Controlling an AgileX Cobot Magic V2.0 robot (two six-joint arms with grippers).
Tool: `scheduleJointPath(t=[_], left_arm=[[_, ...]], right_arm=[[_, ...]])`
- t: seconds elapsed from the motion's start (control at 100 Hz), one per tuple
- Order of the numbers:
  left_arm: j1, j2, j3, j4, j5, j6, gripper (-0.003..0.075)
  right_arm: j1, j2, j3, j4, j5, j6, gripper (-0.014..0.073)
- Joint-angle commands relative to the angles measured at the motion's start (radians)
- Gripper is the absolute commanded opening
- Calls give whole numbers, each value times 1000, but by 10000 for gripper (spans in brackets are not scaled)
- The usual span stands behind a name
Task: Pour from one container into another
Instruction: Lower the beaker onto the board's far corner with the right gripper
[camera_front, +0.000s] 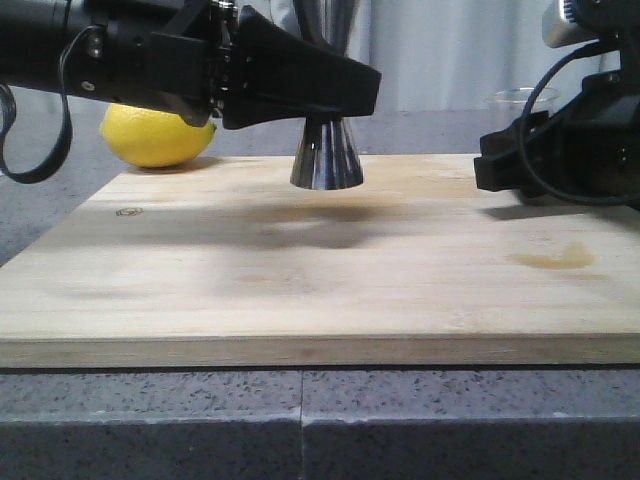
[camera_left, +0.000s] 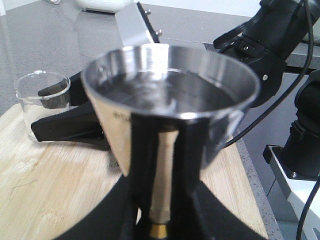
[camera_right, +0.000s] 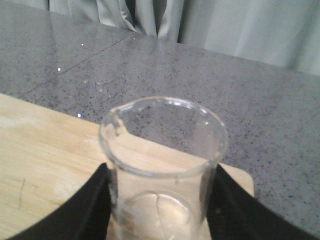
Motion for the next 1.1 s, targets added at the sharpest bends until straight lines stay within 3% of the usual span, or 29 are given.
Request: scheduleJointPath(t=[0.0, 1.09], left_arm=[[-10, -49, -23, -42, -199, -6, -19], [-10, -49, -23, -42, -199, -6, -19]], right_arm=[[-6, -13, -16, -15, -113, 13, 36], [-6, 51, -16, -37, -113, 13, 41]])
